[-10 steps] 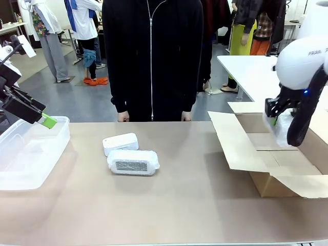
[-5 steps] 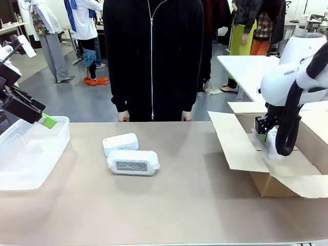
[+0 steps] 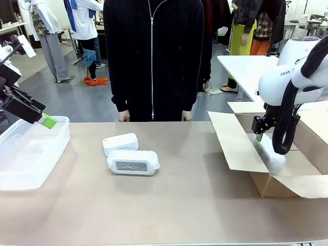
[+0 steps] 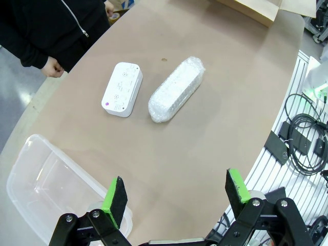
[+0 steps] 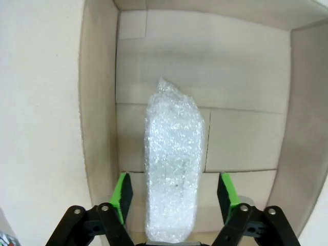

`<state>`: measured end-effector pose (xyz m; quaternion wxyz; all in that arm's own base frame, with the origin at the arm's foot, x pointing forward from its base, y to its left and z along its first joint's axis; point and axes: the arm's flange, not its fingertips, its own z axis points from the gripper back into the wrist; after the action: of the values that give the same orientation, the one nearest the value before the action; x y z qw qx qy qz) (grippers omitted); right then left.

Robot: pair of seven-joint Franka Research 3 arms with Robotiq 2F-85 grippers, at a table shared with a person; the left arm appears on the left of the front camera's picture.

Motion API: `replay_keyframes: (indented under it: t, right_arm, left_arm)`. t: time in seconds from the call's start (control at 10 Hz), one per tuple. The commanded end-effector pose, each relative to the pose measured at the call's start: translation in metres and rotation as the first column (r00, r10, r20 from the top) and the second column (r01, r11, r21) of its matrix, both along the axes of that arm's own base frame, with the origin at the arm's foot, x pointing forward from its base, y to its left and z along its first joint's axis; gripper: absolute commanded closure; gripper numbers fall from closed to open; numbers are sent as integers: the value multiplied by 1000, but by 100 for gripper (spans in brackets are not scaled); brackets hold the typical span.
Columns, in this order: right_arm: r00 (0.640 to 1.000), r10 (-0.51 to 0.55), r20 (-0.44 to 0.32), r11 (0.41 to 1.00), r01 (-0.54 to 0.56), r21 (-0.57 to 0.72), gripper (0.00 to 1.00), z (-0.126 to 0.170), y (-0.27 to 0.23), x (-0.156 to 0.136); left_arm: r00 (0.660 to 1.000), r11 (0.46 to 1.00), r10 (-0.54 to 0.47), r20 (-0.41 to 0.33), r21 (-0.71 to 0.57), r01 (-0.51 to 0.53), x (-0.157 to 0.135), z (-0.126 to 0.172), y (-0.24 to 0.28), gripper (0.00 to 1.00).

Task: Separate and place wrapped and unwrapped clocks.
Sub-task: If the picked Digital clock is wrapped, place it in the Package Box ; if not, place it in the Organizing box.

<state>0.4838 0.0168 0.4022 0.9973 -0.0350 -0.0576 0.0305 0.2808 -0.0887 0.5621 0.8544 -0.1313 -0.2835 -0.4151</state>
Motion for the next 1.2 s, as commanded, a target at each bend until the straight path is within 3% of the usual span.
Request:
replay_keyframes:
  t: [0.0, 0.4, 0.7, 0.8, 1.1]
  right_arm:
    - [999, -6, -38, 1000, 7, 29, 0, 4, -4, 2]
    - [998, 29, -61, 998, -25, 60, 0, 22, -11, 0]
    - [999, 38, 12, 998, -39, 52, 0, 103, -12, -44]
    - [999, 42, 2, 997, -42, 58, 0, 117, -8, -54]
    - [994, 77, 82, 995, -82, 59, 0, 144, 6, -81]
  left_arm:
    - [1000, 1000, -6, -6, -12, 6, 0, -1, 0, 0]
    - [1000, 1000, -6, -6, -12, 6, 0, -1, 0, 0]
    - [1000, 1000, -6, -6, -12, 6, 0, -1, 0, 0]
    - [1000, 1000, -6, -6, -12, 6, 0, -1, 0, 0]
    - [1000, 1000, -6, -6, -12, 6, 0, -1, 0, 0]
